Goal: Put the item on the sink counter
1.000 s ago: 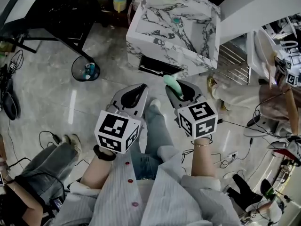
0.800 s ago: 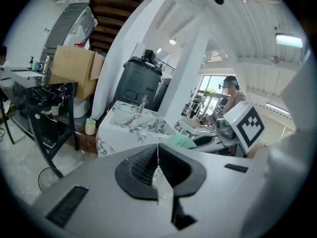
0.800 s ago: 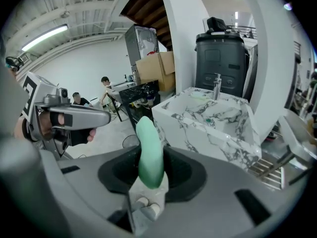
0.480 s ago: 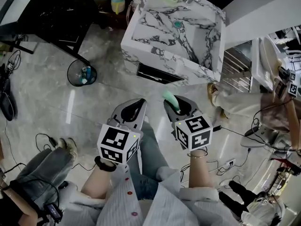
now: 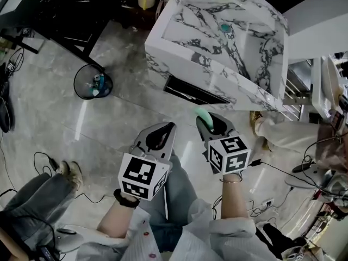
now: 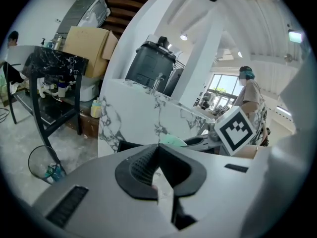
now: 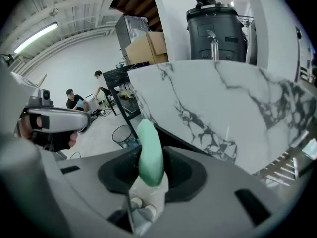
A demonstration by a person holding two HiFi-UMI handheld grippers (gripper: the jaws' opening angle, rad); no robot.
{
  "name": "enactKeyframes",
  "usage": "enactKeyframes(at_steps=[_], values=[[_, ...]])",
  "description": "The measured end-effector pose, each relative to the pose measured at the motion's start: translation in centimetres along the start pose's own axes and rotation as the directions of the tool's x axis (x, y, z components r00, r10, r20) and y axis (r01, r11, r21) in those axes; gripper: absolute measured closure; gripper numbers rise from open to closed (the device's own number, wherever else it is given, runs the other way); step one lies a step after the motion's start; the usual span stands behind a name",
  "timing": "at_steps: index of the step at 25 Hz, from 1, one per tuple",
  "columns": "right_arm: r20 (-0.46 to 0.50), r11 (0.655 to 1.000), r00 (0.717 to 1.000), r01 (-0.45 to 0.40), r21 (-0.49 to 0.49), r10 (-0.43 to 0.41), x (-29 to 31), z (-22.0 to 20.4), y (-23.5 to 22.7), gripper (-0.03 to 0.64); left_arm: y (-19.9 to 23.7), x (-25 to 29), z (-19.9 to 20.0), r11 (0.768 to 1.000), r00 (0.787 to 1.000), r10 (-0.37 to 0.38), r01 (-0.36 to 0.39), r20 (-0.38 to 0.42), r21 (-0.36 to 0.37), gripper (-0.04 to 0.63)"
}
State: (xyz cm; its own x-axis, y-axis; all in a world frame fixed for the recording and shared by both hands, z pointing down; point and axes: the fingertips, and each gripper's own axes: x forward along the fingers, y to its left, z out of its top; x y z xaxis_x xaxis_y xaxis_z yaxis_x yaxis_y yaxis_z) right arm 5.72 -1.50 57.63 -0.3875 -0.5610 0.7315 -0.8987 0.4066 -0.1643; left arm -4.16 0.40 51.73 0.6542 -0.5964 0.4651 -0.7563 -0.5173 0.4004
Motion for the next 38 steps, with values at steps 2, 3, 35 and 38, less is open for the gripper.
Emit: enactKeyframes(at_steps=[2,3,35,38], values=[[0.002,1.0,1.0,0.009,0.01,-0.009,2.2,-1.5,-0.9,0.483,1.0,1.3,-1.9,1.0,1.0,0.004,-0.004,-0.002,-0.004,0.577],[0.005,1.0,1.0,0.013,0.017,-0.013,3.3,-2.2,-1.3,0.483,1.5,1.9,-2.8,1.0,1.0,0.006,-0.006,-0.005,-0.006,0.577],[0.216,0.902,0.961,0.07,0.425,-0.176,25.2,-9.8,-13.0,0.48,10.7,11.2,-16.3,1.0,0.997,-0.005,0.004,-0.074,-0.015,0.577],[0.234,0.909,0.94,0.14,0.393,-0.246,25.3,-9.4,-14.3,0.466,10.9,11.2,-16.4,1.0,0.997,-0.002,0.0,-0.073,-0.019,0.577]])
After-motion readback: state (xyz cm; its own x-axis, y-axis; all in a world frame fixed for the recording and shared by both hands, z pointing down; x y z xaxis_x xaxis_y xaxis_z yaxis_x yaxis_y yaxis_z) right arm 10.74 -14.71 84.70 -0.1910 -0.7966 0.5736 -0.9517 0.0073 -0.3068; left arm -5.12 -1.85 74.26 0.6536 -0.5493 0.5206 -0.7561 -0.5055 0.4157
